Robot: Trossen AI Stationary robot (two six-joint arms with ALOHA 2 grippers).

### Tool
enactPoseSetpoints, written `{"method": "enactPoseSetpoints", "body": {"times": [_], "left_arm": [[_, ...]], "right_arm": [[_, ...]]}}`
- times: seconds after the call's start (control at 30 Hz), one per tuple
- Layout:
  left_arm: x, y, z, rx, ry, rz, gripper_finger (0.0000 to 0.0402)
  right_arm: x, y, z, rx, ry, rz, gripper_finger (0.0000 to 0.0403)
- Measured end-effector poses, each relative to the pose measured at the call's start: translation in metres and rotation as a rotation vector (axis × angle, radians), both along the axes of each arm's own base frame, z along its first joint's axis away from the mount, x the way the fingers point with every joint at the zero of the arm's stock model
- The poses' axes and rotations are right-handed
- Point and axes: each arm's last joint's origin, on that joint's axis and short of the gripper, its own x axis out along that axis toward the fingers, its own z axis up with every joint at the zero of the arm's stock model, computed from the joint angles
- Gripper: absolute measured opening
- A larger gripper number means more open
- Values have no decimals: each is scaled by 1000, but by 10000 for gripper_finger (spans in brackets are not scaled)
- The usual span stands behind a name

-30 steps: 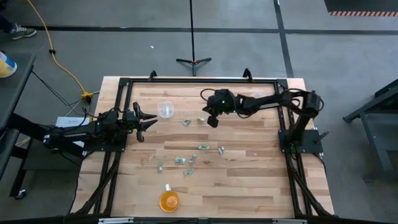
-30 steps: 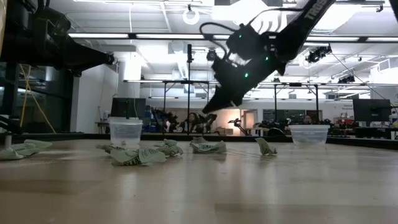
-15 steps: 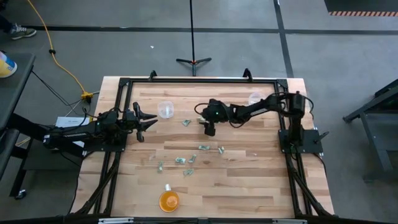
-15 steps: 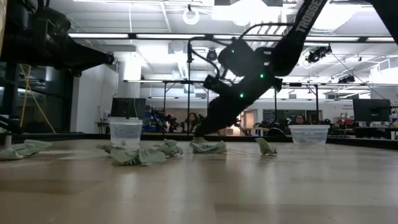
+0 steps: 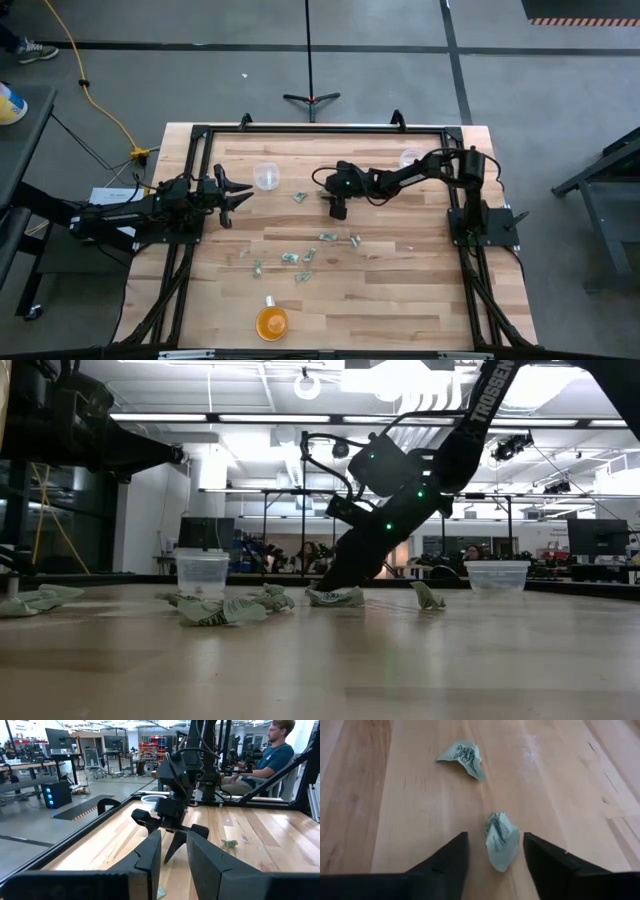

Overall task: Pick and place items into bin
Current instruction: Put the stevia packet into the right transparent bin

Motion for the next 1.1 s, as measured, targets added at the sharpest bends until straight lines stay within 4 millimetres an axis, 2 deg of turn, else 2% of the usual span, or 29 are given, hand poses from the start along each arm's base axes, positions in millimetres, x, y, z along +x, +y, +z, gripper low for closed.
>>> {"method": "enactPoseSetpoints", "body": {"times": [0.27, 0.4, 0.5, 0.63, 0.73, 0.87, 1.1], "left_arm": [[0, 0, 0, 0, 0, 0, 128], [0, 0, 0, 0, 0, 0, 128], [0, 0, 0, 0, 1, 0, 128], [0, 0, 0, 0, 1, 0, 128], [0, 0, 0, 0, 1, 0, 128], [0, 0, 0, 0, 1, 0, 128], [0, 0, 0, 0, 1, 0, 128]], "right_arm": [[0, 0, 0, 0, 4, -11, 67], [3, -3, 4, 56, -69, -78, 13], [1, -7, 14, 58, -66, -105, 9], [-10, -18, 44, 28, 5, -199, 3], [-29, -25, 69, 9, 77, -263, 4], [-67, -31, 99, -16, 228, -335, 3], [-133, -30, 129, 28, 492, -548, 1]]}}
